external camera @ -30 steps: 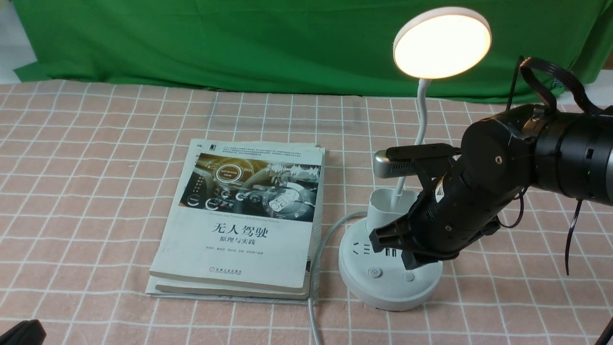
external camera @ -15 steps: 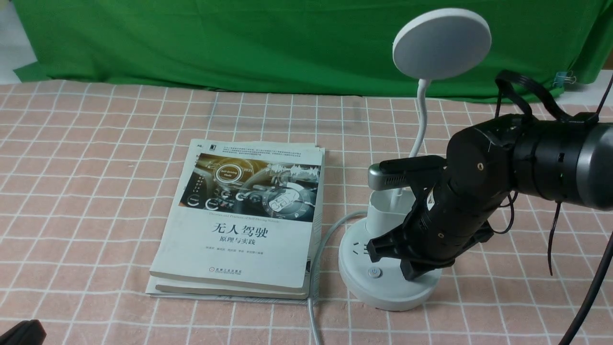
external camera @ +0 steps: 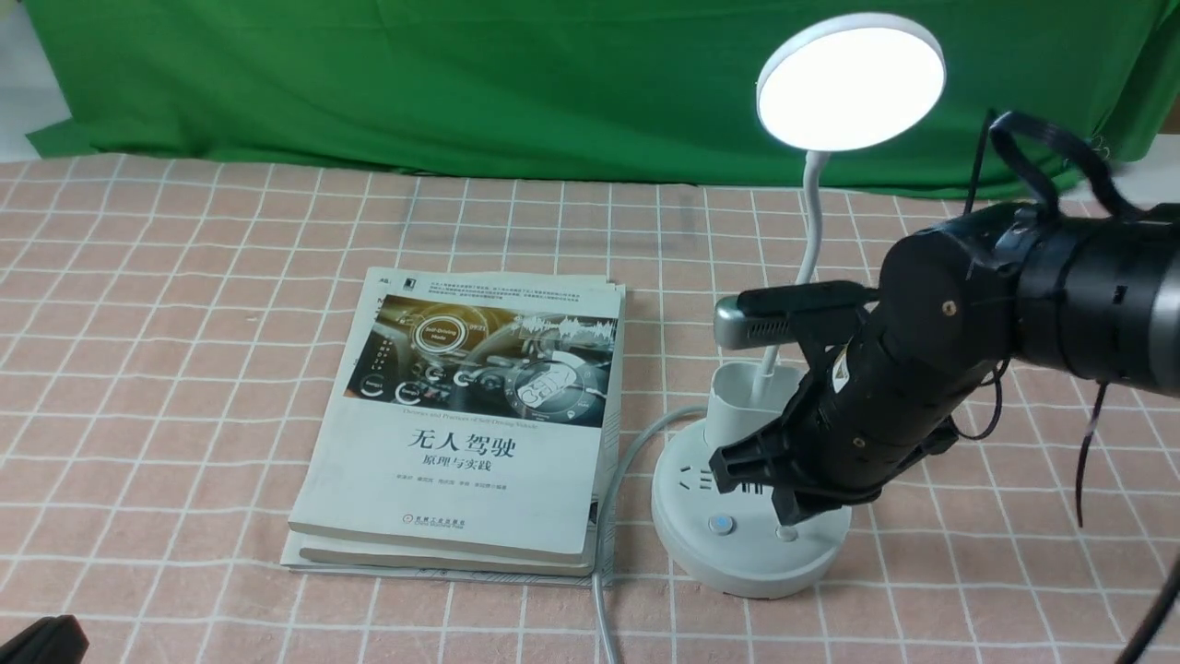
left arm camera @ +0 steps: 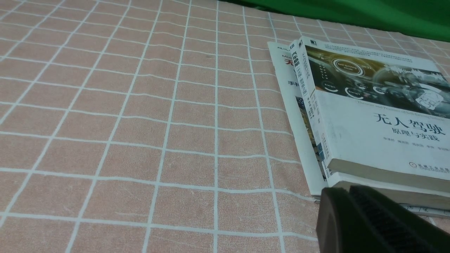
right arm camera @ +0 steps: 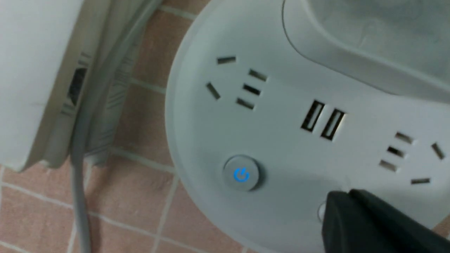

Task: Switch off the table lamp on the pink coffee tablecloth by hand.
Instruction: 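Press the power button on the lamp base to turn the lamp off with the right gripper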

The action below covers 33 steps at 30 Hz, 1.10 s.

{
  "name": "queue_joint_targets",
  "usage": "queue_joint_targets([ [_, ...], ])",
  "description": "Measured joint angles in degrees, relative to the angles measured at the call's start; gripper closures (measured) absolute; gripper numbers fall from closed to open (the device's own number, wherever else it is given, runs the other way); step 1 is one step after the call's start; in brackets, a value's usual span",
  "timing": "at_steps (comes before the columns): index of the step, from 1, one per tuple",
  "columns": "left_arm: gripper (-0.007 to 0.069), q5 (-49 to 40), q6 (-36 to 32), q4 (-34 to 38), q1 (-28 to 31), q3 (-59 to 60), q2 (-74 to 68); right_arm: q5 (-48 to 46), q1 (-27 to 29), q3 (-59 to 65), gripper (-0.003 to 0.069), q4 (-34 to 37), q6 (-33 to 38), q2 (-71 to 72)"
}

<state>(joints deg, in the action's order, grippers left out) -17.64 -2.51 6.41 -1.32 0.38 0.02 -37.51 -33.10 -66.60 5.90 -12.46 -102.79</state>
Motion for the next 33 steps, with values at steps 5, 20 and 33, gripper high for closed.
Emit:
queue_joint_targets([
  [5, 0.0618, 0.0, 0.0, 0.0, 0.0, 0.0, 0.0, -0.15, 0.0, -0.33, 0.0611, 0.0, 0.19, -1.48],
  [20, 0.0618, 0.0, 0.0, 0.0, 0.0, 0.0, 0.0, -0.25, 0.0, 0.05, 0.0611, -0.17, 0.19, 4.83],
  [33, 0.0618, 0.0, 0.0, 0.0, 0.0, 0.0, 0.0, -0.24, -1.15, -0.45, 0.061, 0.07, 1.35, -1.7],
])
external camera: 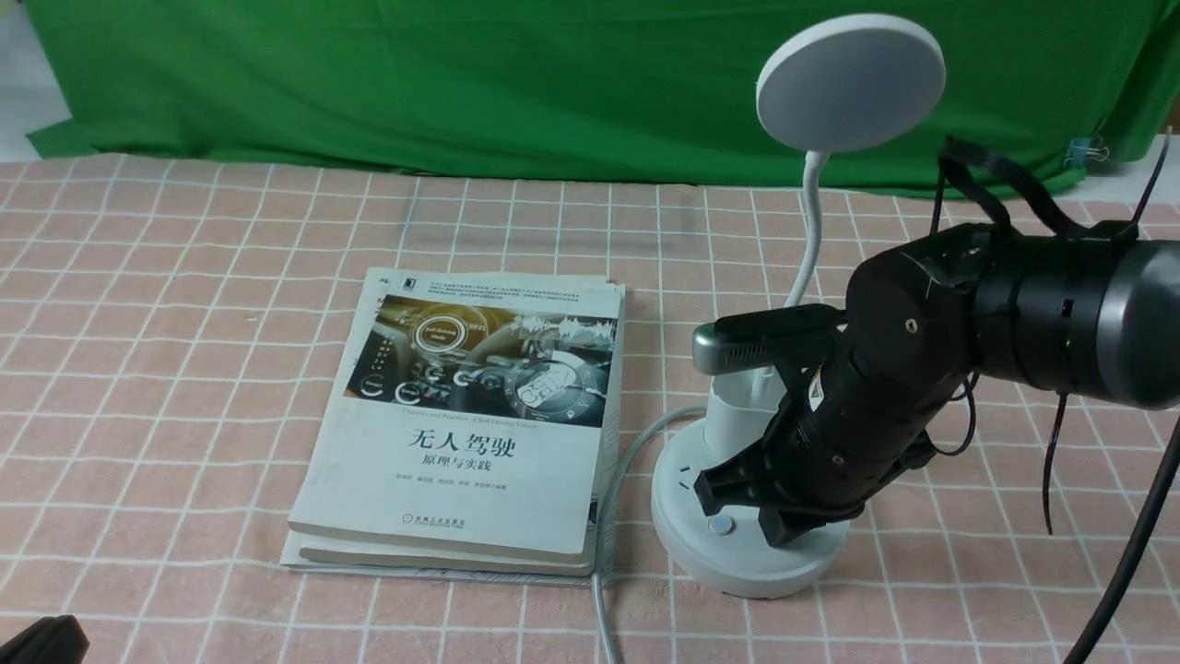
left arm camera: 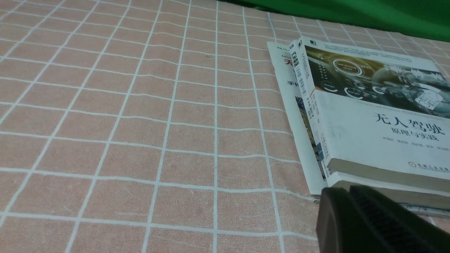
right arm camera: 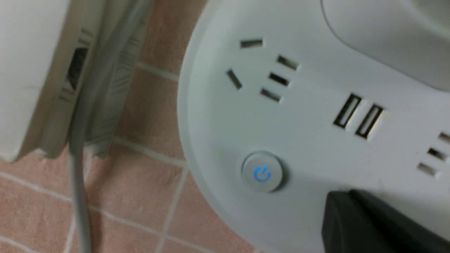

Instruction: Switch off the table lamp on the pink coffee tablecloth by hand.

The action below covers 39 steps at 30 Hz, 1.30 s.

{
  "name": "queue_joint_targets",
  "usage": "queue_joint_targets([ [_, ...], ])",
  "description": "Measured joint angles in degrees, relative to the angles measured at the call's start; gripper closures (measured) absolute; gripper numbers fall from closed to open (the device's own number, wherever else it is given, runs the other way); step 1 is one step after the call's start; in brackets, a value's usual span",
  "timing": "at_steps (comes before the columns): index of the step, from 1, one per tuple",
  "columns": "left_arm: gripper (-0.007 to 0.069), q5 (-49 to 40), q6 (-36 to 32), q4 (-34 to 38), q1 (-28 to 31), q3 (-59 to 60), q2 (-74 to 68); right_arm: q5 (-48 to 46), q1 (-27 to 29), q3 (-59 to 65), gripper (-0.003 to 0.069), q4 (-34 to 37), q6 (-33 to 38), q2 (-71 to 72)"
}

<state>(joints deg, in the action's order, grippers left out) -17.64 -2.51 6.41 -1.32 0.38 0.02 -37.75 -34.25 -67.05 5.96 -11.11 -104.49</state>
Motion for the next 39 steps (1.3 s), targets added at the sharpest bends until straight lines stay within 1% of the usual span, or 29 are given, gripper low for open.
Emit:
queue_joint_targets([
  [6, 0.0618, 0.0, 0.0, 0.0, 0.0, 0.0, 0.0, -0.04, 0.0, 0.45, 0.061, 0.07, 0.12, 1.65],
  [11, 0.0618, 0.0, 0.0, 0.0, 0.0, 0.0, 0.0, -0.96, 0.0, 0.51, 0.061, 0.07, 0.12, 6.61],
  [14, 0.0618, 0.0, 0.0, 0.0, 0.0, 0.0, 0.0, -1.95, 0.0, 2.33, 0.061, 0.01, 0.12, 12.1],
  [22, 0.0618, 0.0, 0.0, 0.0, 0.0, 0.0, 0.0, -2.46, 0.0, 14.85, 0.061, -0.95, 0.64, 27.19],
  [25, 0.0618, 0.0, 0.0, 0.0, 0.0, 0.0, 0.0, -4.53, 0.0, 19.01, 0.0603, -1.06, 0.8, 34.61],
  [30, 0.0618, 0.0, 0.0, 0.0, 0.0, 0.0, 0.0, -5.26, 0.0, 19.86, 0.0594, -1.13, 1.06, 40.67],
  [34, 0.0618, 0.0, 0.0, 0.0, 0.0, 0.0, 0.0, -3.41, 0.0, 19.86, 0.059, -1.13, 1.06, 43.86],
  [36, 0.0618, 0.0, 0.0, 0.0, 0.0, 0.0, 0.0, -2.13, 0.0, 19.87, 0.0586, -1.93, 1.41, 45.44],
  [37, 0.0618, 0.0, 0.0, 0.0, 0.0, 0.0, 0.0, -1.6, 0.0, 20.03, 0.0585, -3.67, 1.7, 47.21],
  [39, 0.0618, 0.0, 0.0, 0.0, 0.0, 0.0, 0.0, -1.18, 0.0, 20.48, 0.0597, -4.81, 2.2, 49.81],
])
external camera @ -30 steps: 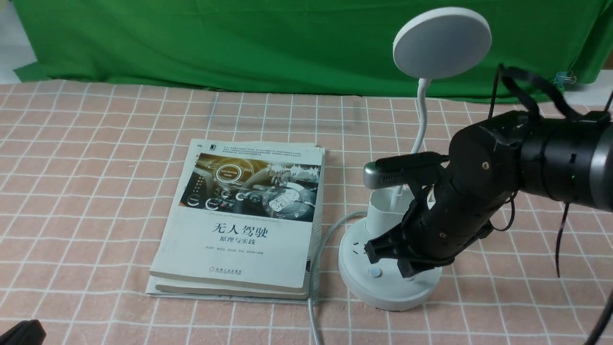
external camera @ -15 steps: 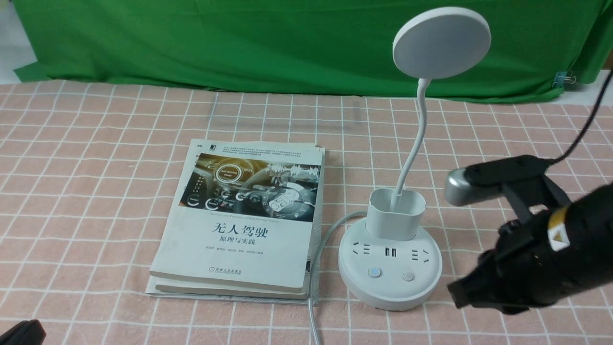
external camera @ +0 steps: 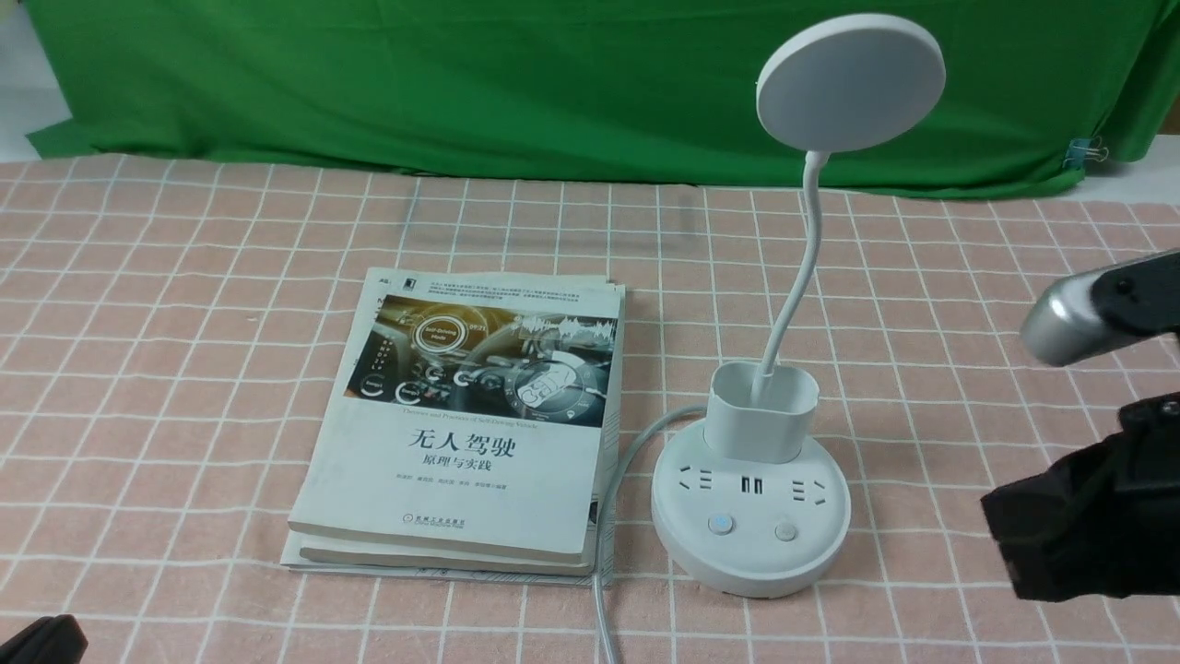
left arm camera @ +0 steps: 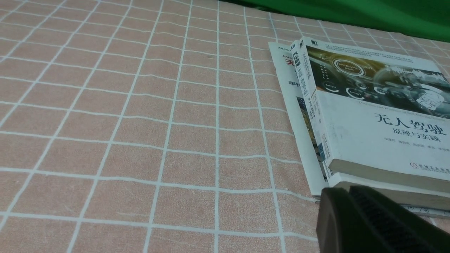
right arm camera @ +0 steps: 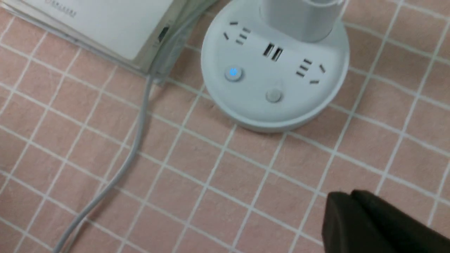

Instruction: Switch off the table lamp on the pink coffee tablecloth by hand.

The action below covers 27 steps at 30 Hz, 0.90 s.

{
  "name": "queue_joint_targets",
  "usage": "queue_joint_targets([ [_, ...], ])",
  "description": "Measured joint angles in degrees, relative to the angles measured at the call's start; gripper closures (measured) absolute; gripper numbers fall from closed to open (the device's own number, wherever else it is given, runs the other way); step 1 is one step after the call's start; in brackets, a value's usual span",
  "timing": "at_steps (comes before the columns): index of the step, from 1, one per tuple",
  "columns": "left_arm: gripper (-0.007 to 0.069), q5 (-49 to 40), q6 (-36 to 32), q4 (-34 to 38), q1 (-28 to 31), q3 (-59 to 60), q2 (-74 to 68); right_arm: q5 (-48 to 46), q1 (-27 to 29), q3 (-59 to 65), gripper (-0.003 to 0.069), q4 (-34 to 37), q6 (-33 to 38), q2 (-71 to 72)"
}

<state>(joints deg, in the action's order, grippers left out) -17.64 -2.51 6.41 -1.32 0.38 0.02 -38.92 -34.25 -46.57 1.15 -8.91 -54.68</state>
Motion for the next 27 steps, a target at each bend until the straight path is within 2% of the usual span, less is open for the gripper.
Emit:
queue_joint_targets([
  [3, 0.0618, 0.0, 0.0, 0.0, 0.0, 0.0, 0.0, 1.56, 2.04, 2.66, 0.0621, -0.5, 3.05, 5.37],
  [6, 0.0618, 0.0, 0.0, 0.0, 0.0, 0.0, 0.0, 5.13, 7.09, 7.4, 0.0621, -0.76, 4.78, 10.39],
  [10, 0.0618, 0.0, 0.0, -0.06, 0.0, 0.0, 0.0, 15.53, 19.2, 19.06, 0.0621, -1.15, 5.64, 22.61],
  [15, 0.0618, 0.0, 0.0, -0.06, 0.0, 0.0, 0.0, 21.34, 26.94, 30.46, 0.0618, -1.15, 5.87, 35.03],
  [27, 0.0618, 0.0, 0.0, -0.07, 0.0, 0.0, 0.0, 23.89, 28.61, 46.24, 0.0618, -1.15, 7.67, 50.51],
])
